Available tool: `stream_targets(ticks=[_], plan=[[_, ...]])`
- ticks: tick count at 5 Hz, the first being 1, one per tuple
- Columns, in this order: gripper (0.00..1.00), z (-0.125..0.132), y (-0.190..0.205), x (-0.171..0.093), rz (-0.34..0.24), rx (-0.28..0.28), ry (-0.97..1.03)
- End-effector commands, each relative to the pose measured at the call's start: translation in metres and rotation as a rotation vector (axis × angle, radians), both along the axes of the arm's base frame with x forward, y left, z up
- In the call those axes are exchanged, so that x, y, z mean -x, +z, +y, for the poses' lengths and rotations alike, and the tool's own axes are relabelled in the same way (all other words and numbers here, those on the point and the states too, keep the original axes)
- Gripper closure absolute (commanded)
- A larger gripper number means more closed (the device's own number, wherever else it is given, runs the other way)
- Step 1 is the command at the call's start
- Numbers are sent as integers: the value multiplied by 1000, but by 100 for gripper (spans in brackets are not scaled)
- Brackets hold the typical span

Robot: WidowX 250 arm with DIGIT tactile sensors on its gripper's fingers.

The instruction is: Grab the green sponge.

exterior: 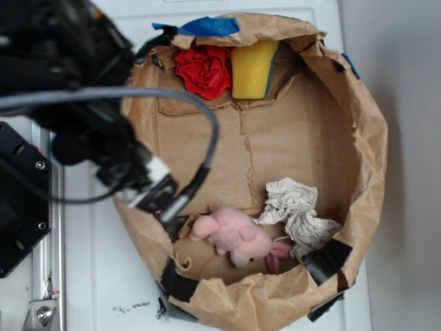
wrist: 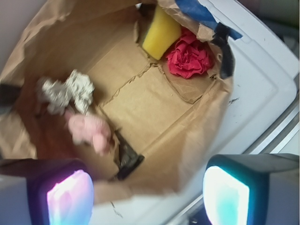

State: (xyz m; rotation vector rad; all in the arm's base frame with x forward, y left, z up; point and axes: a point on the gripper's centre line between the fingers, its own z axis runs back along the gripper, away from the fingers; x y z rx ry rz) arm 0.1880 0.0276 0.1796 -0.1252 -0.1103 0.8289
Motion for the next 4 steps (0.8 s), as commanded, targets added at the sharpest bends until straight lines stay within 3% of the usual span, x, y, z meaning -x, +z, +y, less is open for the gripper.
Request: stream_targets(ticks=[1, 3, 4], plan=[[0, 8, 6, 3, -32, -2, 37], [0, 8, 6, 3, -32, -2, 37], [0, 10, 1, -19, -68, -35, 125]])
